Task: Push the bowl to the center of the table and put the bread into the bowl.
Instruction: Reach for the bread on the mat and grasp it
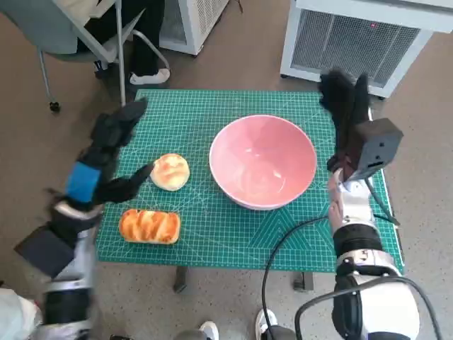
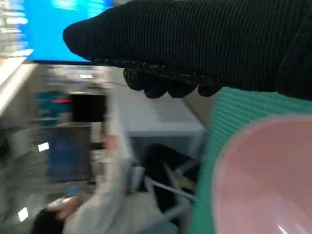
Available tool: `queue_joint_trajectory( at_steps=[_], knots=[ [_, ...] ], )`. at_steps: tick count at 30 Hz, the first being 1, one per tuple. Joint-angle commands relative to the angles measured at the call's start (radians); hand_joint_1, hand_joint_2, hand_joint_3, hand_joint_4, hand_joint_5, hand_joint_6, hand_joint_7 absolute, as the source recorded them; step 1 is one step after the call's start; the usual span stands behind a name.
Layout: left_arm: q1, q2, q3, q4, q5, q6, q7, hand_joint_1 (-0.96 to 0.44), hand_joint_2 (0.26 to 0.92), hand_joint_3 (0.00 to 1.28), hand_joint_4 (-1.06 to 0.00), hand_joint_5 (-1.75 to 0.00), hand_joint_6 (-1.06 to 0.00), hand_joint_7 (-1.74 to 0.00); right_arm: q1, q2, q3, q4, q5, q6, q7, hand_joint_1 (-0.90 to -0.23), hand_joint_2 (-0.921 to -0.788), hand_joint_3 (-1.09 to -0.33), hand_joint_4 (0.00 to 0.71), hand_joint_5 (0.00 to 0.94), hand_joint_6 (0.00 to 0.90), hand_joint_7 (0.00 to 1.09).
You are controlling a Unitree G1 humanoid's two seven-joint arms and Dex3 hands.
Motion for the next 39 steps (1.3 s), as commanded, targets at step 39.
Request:
queue_joint_trajectory(
  at_steps=[39],
  knots=[
    [0.024,0.353,-0.322,-0.172,0.391,0.429,-0.312,-0.42,0.878,0.00,-0.25,0.00,-0.28,-0.07,0.239,-0.046,0.125,-0.506,0.037,-0.315,0.230,-0.612,-0.921,-0.819,0.241,0.004,0.045,0.48]
  ],
)
